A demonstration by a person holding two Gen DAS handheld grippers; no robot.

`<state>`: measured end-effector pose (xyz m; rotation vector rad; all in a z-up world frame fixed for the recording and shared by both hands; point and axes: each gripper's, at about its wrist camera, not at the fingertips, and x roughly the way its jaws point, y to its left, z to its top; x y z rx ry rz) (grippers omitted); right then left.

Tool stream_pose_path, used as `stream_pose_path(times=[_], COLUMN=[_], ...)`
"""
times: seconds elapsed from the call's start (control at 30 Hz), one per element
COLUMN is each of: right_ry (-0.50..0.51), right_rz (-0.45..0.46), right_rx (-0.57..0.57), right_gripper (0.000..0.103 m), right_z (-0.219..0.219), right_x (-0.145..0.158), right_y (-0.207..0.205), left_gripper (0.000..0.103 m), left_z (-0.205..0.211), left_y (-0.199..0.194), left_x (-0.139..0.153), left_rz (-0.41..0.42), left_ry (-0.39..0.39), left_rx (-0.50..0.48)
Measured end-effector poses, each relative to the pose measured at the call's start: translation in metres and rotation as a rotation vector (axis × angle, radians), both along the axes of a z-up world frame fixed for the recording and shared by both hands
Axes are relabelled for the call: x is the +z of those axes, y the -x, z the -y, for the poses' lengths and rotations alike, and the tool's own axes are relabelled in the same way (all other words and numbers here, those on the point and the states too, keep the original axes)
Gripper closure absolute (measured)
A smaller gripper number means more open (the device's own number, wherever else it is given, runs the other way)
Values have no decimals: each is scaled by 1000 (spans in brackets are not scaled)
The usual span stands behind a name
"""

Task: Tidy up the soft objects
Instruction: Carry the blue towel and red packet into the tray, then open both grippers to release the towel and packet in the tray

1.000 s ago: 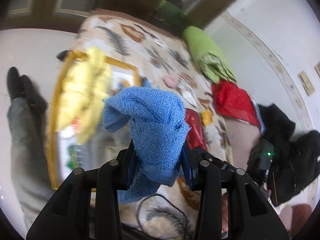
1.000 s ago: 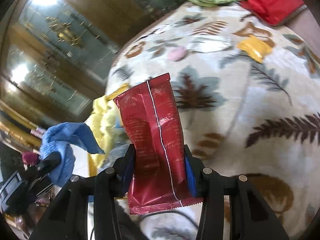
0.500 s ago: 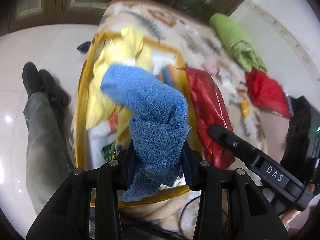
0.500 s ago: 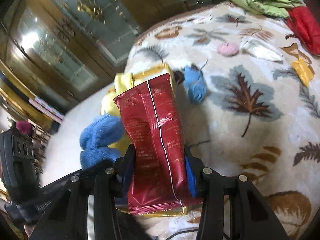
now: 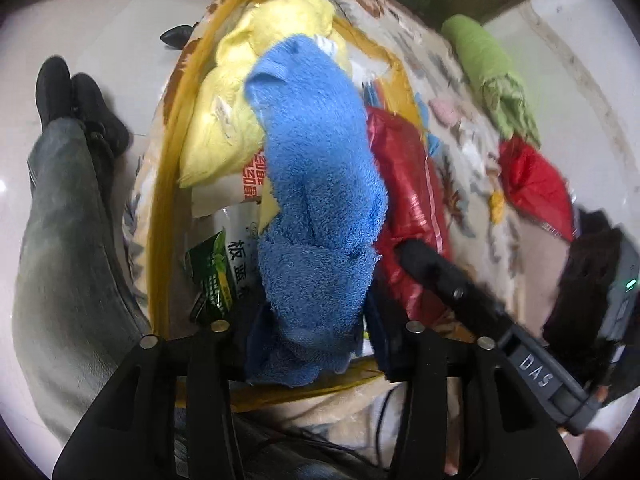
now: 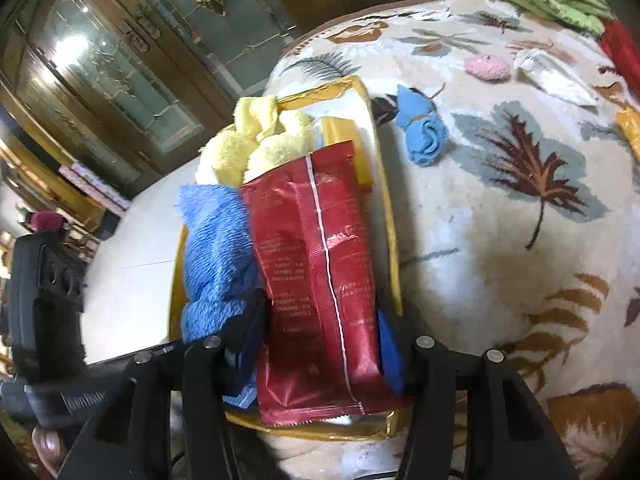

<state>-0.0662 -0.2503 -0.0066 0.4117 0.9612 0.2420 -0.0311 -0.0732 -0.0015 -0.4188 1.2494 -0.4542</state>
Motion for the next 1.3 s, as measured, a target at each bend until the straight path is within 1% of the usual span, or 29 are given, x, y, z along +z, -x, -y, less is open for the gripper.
stream_pose_path(times=[0.07, 0.17, 0.27, 0.33, 0.43, 0.53, 0.63, 0.67, 0.7, 0.73, 0.87, 1.03, 1.13, 1.23, 1.3], right_ry=[-41, -70, -89, -81, -74, -91, -86, -74, -69, -70, -91, -102, -79, -66, -83], right_rz=[15, 49, 81, 102, 116, 109, 110, 114, 117, 120, 103, 65, 38, 18, 15], right_rx=[11, 14, 11, 4, -34, -80, -93, -95, -96, -99, -108, -207, -241, -264, -284], right_gripper=[44, 43, 42, 42, 42, 42, 42, 41, 36, 33, 33, 33, 33, 33, 33], right_z=[4, 14, 24, 32, 48, 67, 85, 91, 95, 100, 119, 143, 151, 159, 166], right_x=[1, 8, 17, 23, 27, 25, 24, 25, 26, 26, 22, 9, 2, -3, -7], right_y=[4, 12, 20, 26, 34, 39, 44, 46, 48, 50, 55, 54, 47, 40, 36], left_gripper=[38, 38, 38, 38, 38, 38, 38, 38, 38, 38, 38, 38, 38, 38, 38], left_z=[-5, -10, -8, -1, 14, 28, 48, 55, 62, 69, 93, 121, 137, 154, 165], left_y=[2, 5, 11, 16, 23, 28, 31, 31, 30, 28, 13, -9, -28, -49, -63], left_x=[9, 23, 38, 47, 59, 65, 70, 72, 73, 75, 75, 71, 68, 65, 64], left_rz=[18, 45, 106, 140, 179, 199, 212, 219, 223, 226, 214, 208, 206, 204, 208], left_ry=[27, 50, 19, -3, -20, -32, -47, -49, -51, -50, -52, -94, -130, -182, -211], left_rx=[17, 33, 37, 27, 1, -12, -38, -52, -68, -85, -115, -143, -157, -174, -164])
